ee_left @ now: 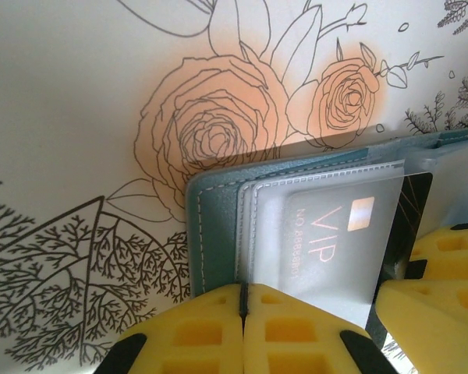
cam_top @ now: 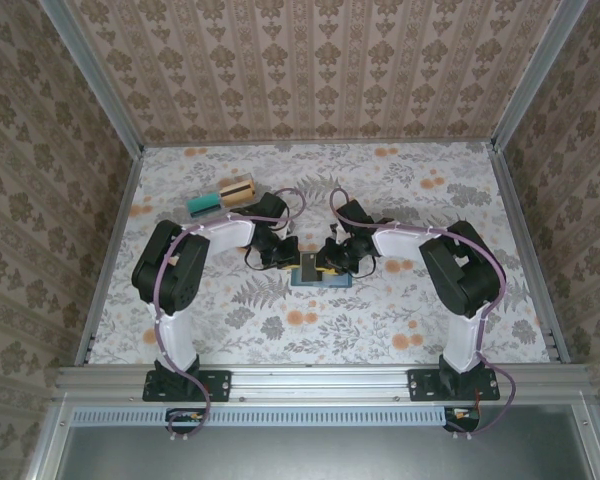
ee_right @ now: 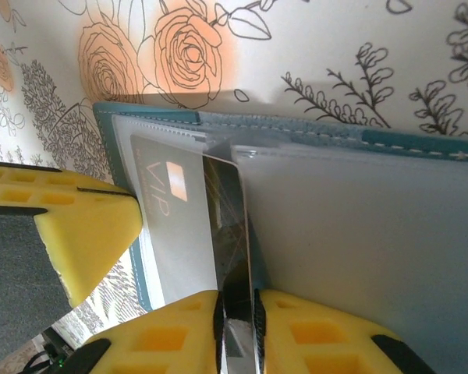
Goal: Take the credit cards out of the card holder
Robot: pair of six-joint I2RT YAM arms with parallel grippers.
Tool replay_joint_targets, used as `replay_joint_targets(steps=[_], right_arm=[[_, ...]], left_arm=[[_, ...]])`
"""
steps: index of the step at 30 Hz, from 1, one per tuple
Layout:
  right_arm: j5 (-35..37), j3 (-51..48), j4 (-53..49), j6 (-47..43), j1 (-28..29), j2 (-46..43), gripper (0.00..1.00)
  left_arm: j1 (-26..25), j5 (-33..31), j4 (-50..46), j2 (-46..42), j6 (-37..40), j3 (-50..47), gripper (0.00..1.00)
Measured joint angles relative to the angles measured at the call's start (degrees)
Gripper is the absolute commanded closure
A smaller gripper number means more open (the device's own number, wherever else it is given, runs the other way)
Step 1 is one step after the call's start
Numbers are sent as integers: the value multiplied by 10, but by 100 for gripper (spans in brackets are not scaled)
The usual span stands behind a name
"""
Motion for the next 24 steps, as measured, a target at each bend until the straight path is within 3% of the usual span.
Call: replay_joint_targets(steps=[11,18,24], right_arm=[[37,-17,0,4,-1,-35,100],[101,-61,0,-2,-2,-108,100],[115,-90,5,-14,-4,-157,100]], left_arm=[[0,0,-4,1,5,2,93],[-1,-3,-9,2,11,7,90],[-2,-5,-15,1,12,16,77]])
